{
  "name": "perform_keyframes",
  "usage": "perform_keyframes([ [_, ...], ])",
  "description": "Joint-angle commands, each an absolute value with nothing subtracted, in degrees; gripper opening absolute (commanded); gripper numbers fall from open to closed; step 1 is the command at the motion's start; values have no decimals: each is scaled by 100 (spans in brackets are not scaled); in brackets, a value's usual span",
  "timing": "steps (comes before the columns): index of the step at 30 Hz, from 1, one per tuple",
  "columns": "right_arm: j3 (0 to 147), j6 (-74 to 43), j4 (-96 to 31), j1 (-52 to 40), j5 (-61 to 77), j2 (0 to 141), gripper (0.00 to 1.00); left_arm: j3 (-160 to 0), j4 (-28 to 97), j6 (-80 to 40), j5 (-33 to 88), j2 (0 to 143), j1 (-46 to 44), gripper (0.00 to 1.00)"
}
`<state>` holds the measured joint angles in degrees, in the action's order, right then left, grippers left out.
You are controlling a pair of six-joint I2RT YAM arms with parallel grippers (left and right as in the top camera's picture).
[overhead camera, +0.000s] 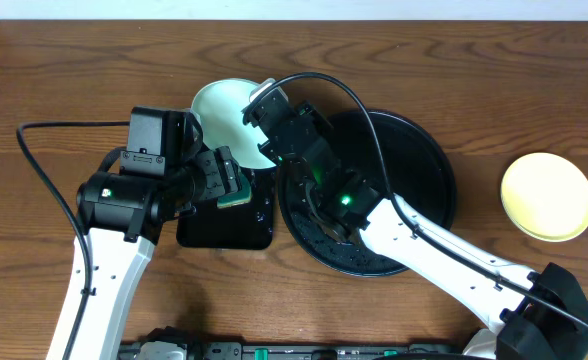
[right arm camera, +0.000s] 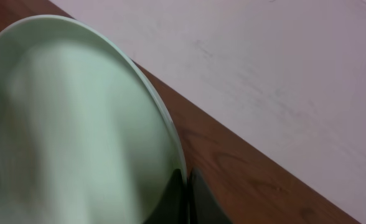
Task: Clean dirty plates on tray and stack at the side
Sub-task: 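Lift the white plate with right gripper and tilt it over sponge tray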
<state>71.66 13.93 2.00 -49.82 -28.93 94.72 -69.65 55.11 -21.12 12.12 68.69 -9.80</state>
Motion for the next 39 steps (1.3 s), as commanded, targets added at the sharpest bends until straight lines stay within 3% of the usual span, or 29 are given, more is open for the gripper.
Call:
perform_keyframes([
  [1,7251,1505,246,-5035,-3024,9288,1,-7083,5518,-2058,1243,6858,-950,82],
  [7,7249,1955,596,-5013,-3765,9290,1,-7083,5518,-2058,1243,6858,-950,82],
  [11,7249,2438,711,-5094,-3559,9279,1,-7083,5518,-2058,1243,6858,-950,82],
  [13,7249,1887,766,-5100,-3951,9277,1,-7083,5518,-2058,1243,6858,-950,82],
  [16,7249,2558,574,-5225,-3492,9286,1,-7083,5518,-2058,1243,6858,-950,82],
  [19,7249,2051,683,-5240,-4021,9288,1,-7083,5518,-2058,1243,6858,-950,82],
  [22,7249,2523,683,-5317,-3938,9290,1,-7083,5518,-2058,1243,6858,-950,82],
  [25,7249,2165,794,-5317,-4101,9275,1,-7083,5518,-2058,1243,6858,-950,82],
  [39,7249,2545,823,-5411,-4025,9275,1,-7083,5518,-2058,1243,6858,-950,82],
])
